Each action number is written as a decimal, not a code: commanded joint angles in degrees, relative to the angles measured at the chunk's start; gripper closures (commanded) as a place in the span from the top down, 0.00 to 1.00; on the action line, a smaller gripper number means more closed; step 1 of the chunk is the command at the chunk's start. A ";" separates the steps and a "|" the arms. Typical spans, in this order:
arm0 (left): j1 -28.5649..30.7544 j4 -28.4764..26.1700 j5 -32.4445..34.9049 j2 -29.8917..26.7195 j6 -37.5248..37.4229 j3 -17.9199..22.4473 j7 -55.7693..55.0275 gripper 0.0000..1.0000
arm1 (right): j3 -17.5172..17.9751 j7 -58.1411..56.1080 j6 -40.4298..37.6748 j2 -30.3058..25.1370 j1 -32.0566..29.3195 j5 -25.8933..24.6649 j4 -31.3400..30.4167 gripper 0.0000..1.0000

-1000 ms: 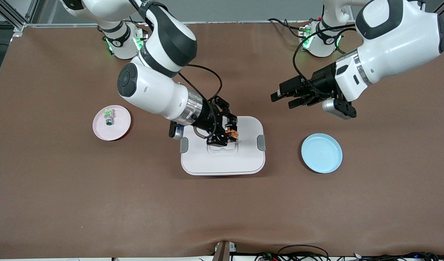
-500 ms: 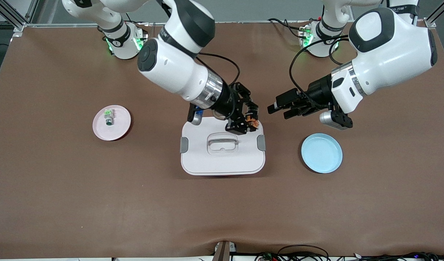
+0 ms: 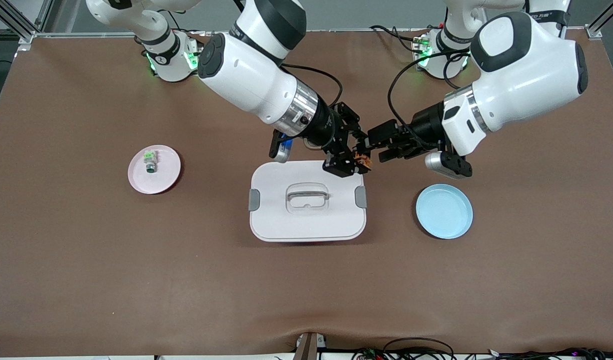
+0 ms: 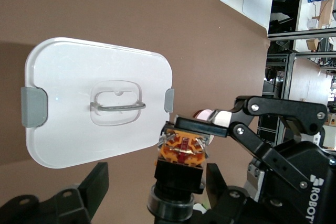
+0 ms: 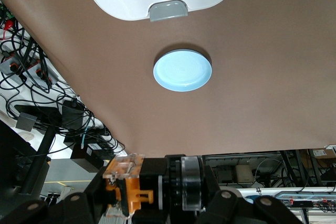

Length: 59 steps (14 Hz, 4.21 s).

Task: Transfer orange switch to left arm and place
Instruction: 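Grasp the switch with the left gripper from the right gripper, then carry the switch to the blue plate while the right gripper withdraws, then lower the switch onto the blue plate and open the left gripper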

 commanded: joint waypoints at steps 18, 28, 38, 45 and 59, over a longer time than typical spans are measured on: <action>1.11 1.43 0.35 -0.12 -0.48 0.21 3.90 0.00 | 0.26 3.68 0.30 1.36 0.91 0.90 3.89 0.72; 4.27 1.17 22.30 1.46 -3.90 1.27 6.96 0.00 | 0.08 -4.90 -10.66 -0.73 -1.62 -4.63 3.81 1.00; 10.60 -0.32 40.76 9.27 -6.98 1.27 32.45 0.00 | -0.09 -58.84 -27.38 -5.67 -9.27 -31.08 3.10 1.00; 10.69 -0.85 50.71 15.34 -3.75 1.27 47.83 0.00 | -0.01 -96.14 -37.81 -5.67 -19.64 -36.98 3.10 1.00; 13.77 -14.82 50.80 20.09 19.73 1.18 77.64 0.00 | 0.08 -121.73 -60.95 -8.13 -41.18 -37.16 3.10 1.00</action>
